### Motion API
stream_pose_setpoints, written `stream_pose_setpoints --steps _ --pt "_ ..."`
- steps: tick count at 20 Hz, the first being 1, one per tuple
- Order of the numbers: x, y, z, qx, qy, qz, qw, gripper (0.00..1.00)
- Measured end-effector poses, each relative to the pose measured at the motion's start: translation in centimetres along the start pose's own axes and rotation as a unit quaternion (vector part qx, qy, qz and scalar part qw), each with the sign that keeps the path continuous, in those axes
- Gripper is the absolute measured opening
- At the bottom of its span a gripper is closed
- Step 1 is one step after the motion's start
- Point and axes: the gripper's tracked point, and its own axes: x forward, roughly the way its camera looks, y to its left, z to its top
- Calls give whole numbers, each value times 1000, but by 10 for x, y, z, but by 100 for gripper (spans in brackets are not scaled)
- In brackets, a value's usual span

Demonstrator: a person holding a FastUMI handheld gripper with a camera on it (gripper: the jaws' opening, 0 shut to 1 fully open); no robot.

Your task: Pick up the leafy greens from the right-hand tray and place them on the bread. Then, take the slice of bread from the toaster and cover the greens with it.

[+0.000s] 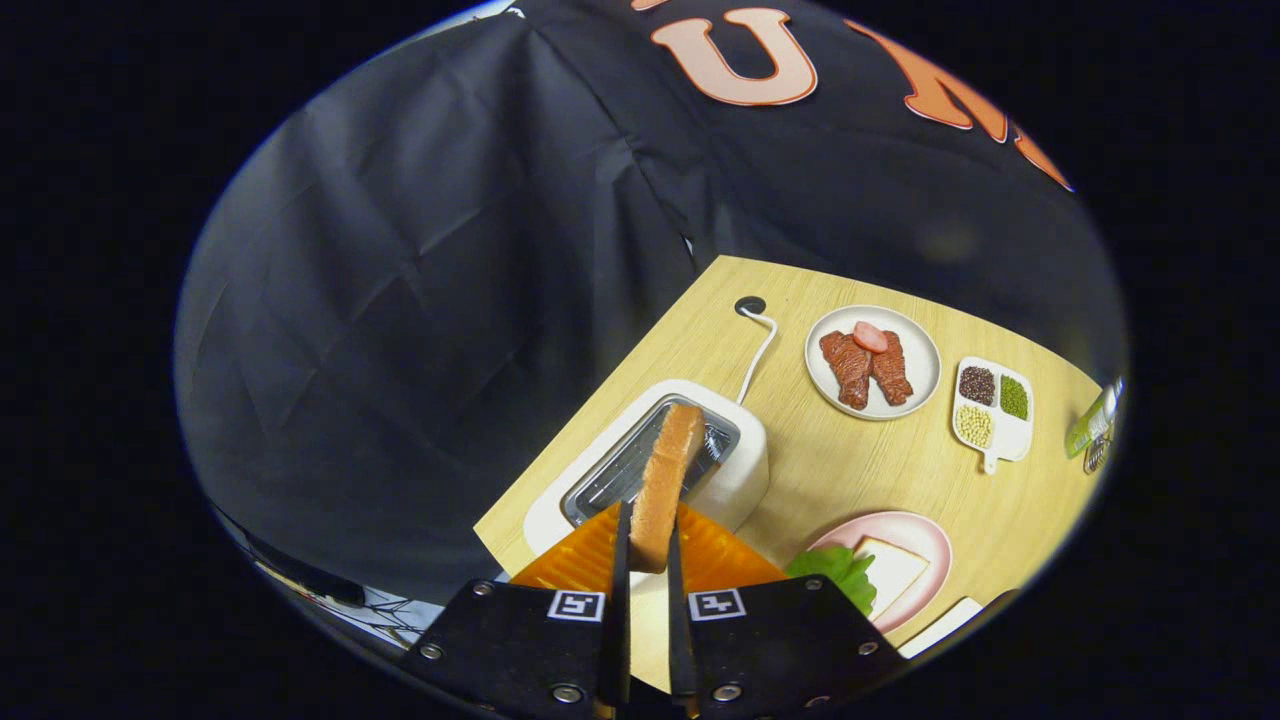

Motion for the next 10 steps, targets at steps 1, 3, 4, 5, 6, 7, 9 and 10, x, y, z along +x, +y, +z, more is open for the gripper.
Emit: stream_pose_setpoints --steps 1,3,4,5,6,7,9,10 --pt "-4 2 -1 2 -4 8 1000 16" --pt "-16 -2 -1 0 -15 13 1000 16" --pt "-21 -2 -1 0 -19 19 1000 16" --pt "-26 -3 -4 3 -23 21 999 16" --pt "-30 -7 -6 3 -25 23 999 16" --pt "-35 -9 -7 6 -29 26 999 16" --pt "-42 -18 -10 9 -36 27 999 16" --pt "-46 -24 -12 12 -39 27 999 16"
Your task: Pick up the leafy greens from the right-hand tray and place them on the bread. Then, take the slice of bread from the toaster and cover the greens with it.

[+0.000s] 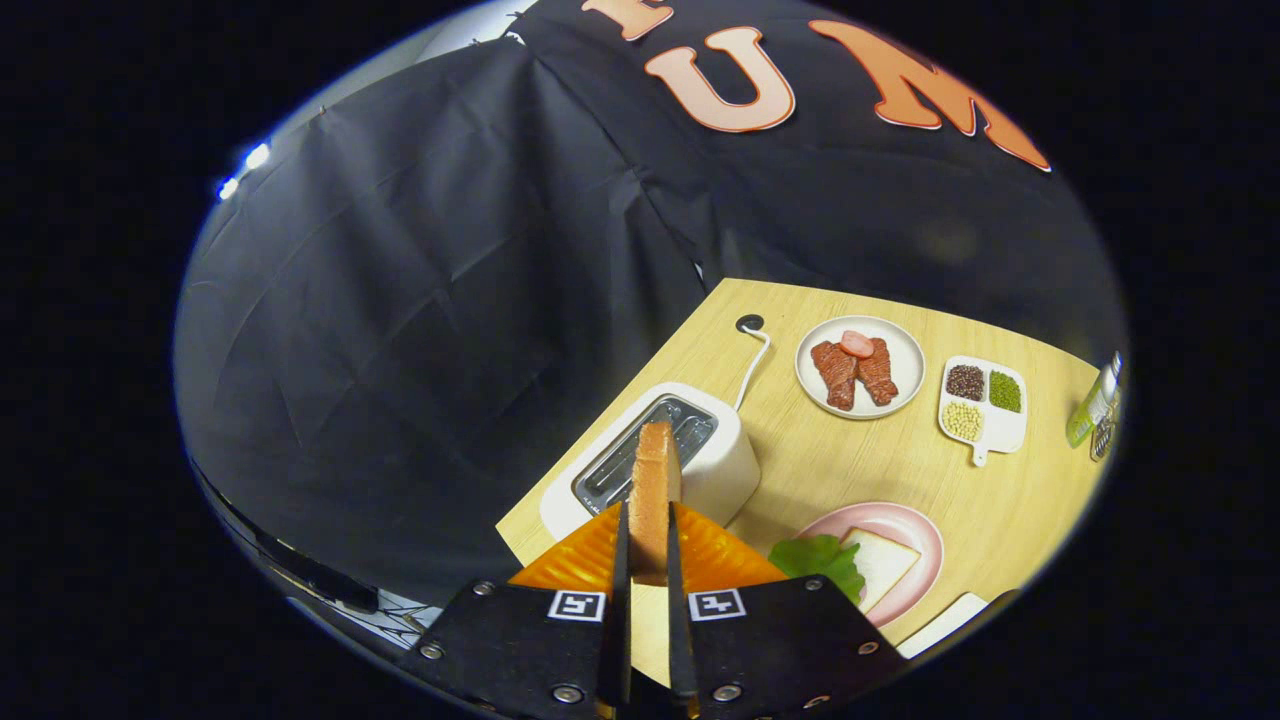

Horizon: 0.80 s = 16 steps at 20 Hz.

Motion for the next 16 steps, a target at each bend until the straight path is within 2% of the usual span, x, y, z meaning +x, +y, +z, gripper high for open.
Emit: stream_pose_setpoints --steps 8,16 --pt "-34 -32 -3 33 -32 3 999 16" --pt "-49 -62 -16 64 -45 4 997 16"
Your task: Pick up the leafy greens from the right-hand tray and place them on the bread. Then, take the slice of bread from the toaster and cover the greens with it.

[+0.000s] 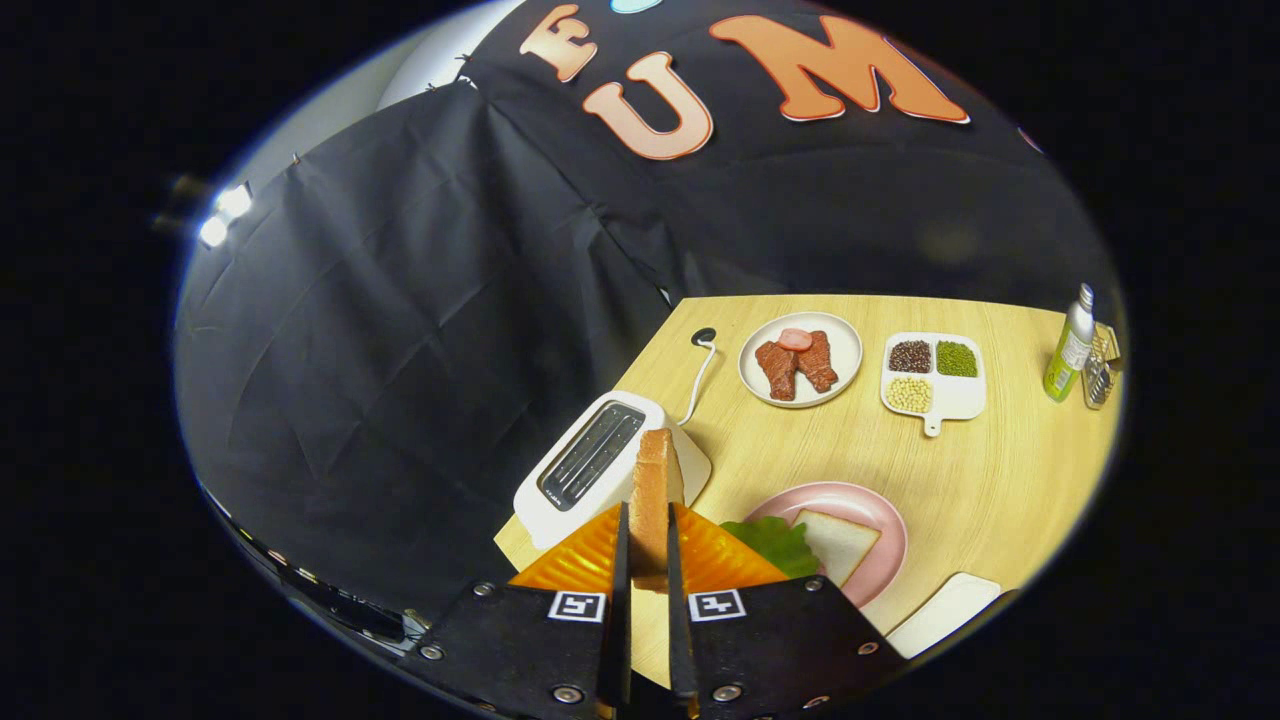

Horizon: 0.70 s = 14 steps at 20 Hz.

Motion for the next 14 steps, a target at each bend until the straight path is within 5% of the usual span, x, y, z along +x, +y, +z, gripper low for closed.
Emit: stream_pose_setpoints --steps 14 --pt "17 -53 -44 81 8 43 996 16"
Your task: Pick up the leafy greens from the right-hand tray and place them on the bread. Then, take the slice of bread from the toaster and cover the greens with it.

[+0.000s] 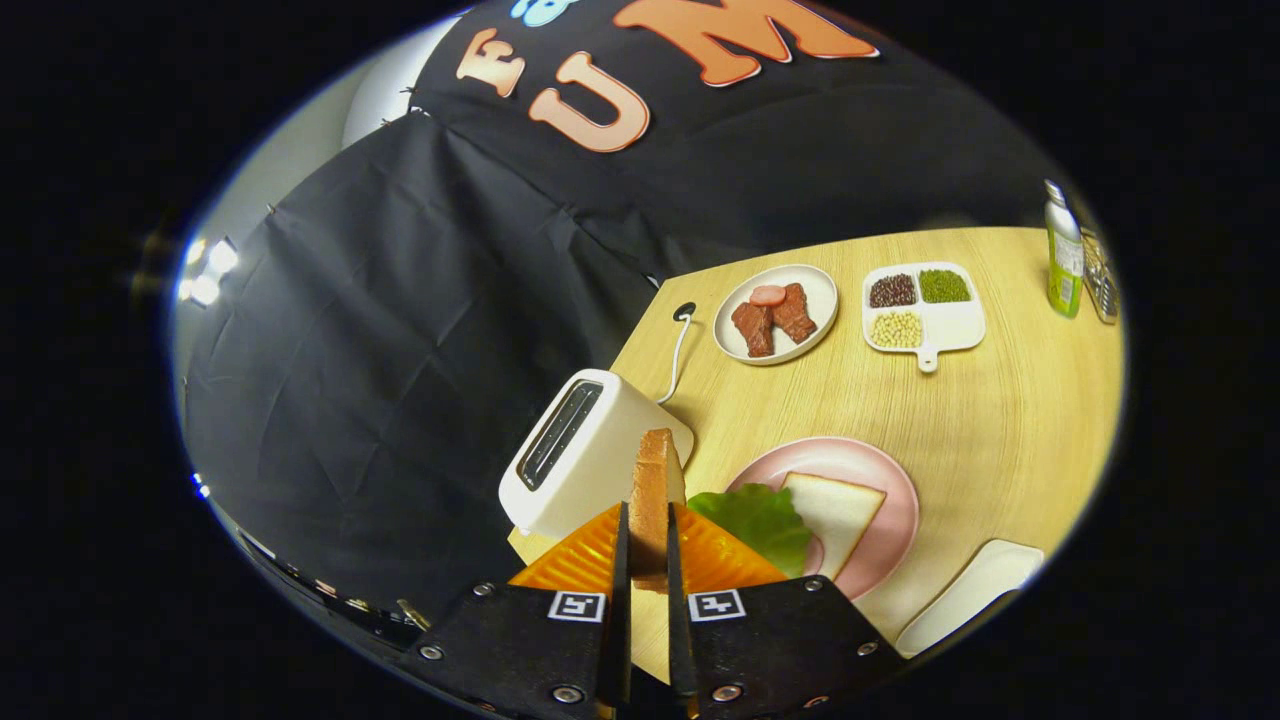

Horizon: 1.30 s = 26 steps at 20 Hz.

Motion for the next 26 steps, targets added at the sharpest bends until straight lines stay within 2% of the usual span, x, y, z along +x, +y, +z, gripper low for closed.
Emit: stream_pose_setpoints --steps 11,15,19,26 --pt "27 -36 -24 21 9 43 999 16" --pt "33 -55 -33 16 14 28 999 16" --pt "35 -83 -38 -12 15 -18 1000 16" --pt "38 -106 -44 -24 19 -50 998 16"
